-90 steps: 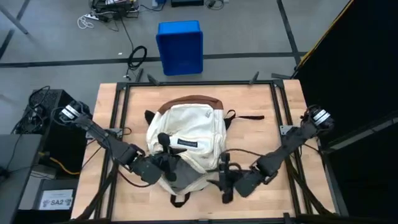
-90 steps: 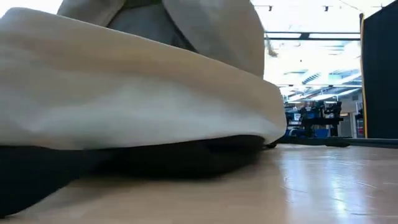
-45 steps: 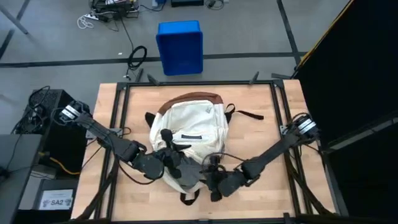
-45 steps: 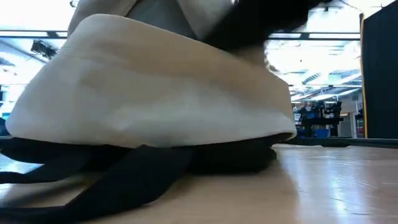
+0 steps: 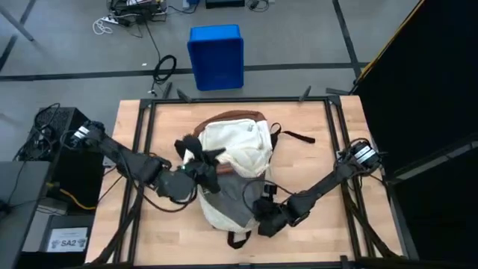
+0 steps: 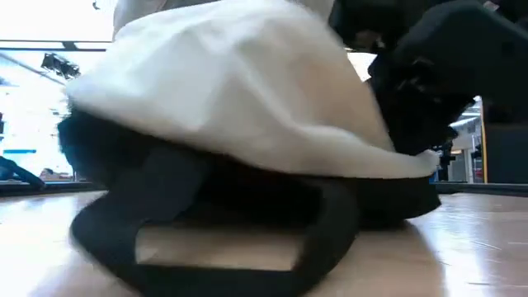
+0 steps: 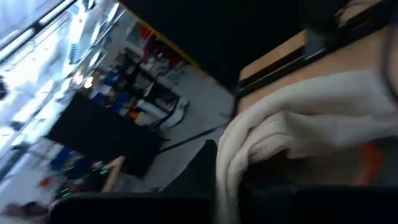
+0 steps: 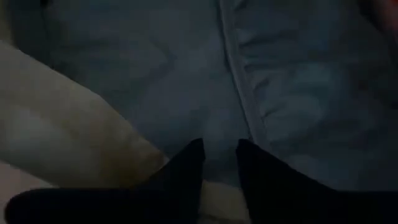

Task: Unpack backpack
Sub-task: Open the white backpack

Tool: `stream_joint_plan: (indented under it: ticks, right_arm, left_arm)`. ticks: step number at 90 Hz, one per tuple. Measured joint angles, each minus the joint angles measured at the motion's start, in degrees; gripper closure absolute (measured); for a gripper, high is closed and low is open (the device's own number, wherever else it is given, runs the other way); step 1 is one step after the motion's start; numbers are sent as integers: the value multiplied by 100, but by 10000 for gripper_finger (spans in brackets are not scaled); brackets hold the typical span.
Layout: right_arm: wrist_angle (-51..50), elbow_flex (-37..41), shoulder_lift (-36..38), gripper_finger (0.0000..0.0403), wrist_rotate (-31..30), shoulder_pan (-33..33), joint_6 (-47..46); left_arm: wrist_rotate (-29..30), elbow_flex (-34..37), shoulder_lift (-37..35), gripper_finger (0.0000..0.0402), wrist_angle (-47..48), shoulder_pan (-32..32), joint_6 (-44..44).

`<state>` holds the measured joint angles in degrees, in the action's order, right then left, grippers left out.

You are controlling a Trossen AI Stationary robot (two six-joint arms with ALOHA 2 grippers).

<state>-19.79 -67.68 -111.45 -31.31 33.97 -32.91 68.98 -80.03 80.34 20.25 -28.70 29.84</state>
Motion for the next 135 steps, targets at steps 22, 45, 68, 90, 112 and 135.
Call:
stream_joint_plan:
  ticks: [22,45,68,90,112,135]
  right_arm:
    - [5,363,35,341,176,196,-615]
    - [74,747,55,330,170,329,-1189]
    - [225,778,36,331,146,341,-1068]
    - [251,787,30,323,145,367,-1080]
    - [78,587,130,323,370,398,-518]
    - [77,216,688,314,-351,352,815]
  left_arm:
    - [207,-641,-135,402,1189,685,-49]
    - [18,-658,-705,401,1956,1444,-651]
    - [-589,-455,-817,402,3566,2321,-2562]
    - [-1275,616,-839,402,3537,2810,-3352]
    - [-2319,1884,-1008,402,2481,2830,-3483]
    - [-2991,2900,-1054,402,1580,3094,-3761]
